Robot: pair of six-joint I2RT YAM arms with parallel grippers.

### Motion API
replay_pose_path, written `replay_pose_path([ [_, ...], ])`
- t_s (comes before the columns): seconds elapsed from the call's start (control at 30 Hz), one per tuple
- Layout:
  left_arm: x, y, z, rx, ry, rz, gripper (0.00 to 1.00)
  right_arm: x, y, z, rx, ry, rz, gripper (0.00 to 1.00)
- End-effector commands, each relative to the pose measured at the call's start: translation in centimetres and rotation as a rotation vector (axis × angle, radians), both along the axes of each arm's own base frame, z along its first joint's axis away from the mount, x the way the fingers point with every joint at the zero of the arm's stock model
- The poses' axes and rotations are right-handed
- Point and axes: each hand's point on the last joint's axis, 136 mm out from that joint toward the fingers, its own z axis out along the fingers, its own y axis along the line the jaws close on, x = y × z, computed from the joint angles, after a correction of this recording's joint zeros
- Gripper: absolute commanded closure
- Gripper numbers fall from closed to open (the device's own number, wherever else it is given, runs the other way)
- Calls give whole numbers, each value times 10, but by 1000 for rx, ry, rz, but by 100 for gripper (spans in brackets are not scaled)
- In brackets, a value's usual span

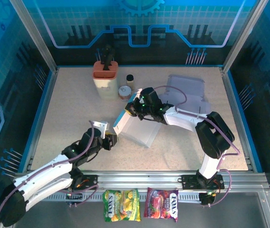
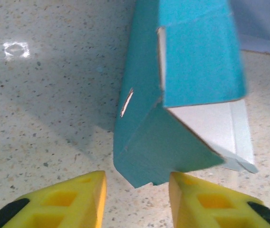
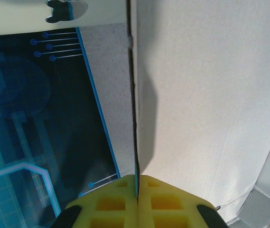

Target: Fold the paper box

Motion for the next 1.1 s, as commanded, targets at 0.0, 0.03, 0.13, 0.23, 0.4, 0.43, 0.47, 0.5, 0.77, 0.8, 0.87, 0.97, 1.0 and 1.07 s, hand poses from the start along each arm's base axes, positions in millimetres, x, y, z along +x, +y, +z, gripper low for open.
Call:
replay_pose_path([
  [0.0,5,-3,60,-86,-87,7,53,1,-4,-5,4,10,13,100],
  [0.03,5,2,72,-103,-83,44,51,1,-3,-4,9,11,8,100],
  [0.13,2,6,96,-151,-58,84,43,4,-3,-3,19,21,-6,100],
  [0.23,4,18,95,-98,31,161,34,6,-2,-1,31,29,-15,100],
  [0.4,16,12,84,-165,244,130,50,7,-2,2,36,35,-17,100],
  [0.43,18,11,83,-176,272,113,52,8,-2,1,35,39,-18,100],
  [0.47,19,10,82,-179,296,104,53,8,-2,1,38,41,-17,100],
  [0.5,19,10,82,-181,323,92,53,8,-2,1,40,43,-18,100],
  [0.77,19,-2,79,-166,382,-2,47,10,0,-2,51,57,-20,100],
  [0.8,19,-2,76,-158,389,-5,47,11,-1,-2,52,58,-22,100],
  [0.87,17,0,70,-135,413,-5,48,12,-1,-1,55,56,-26,100],
  [0.97,16,3,62,-102,430,-3,50,12,0,-1,57,57,-24,100],
  [1.0,16,4,61,-96,427,-3,50,13,0,0,59,56,-24,100],
  [1.07,18,4,59,-87,426,2,50,13,0,0,60,58,-24,100],
])
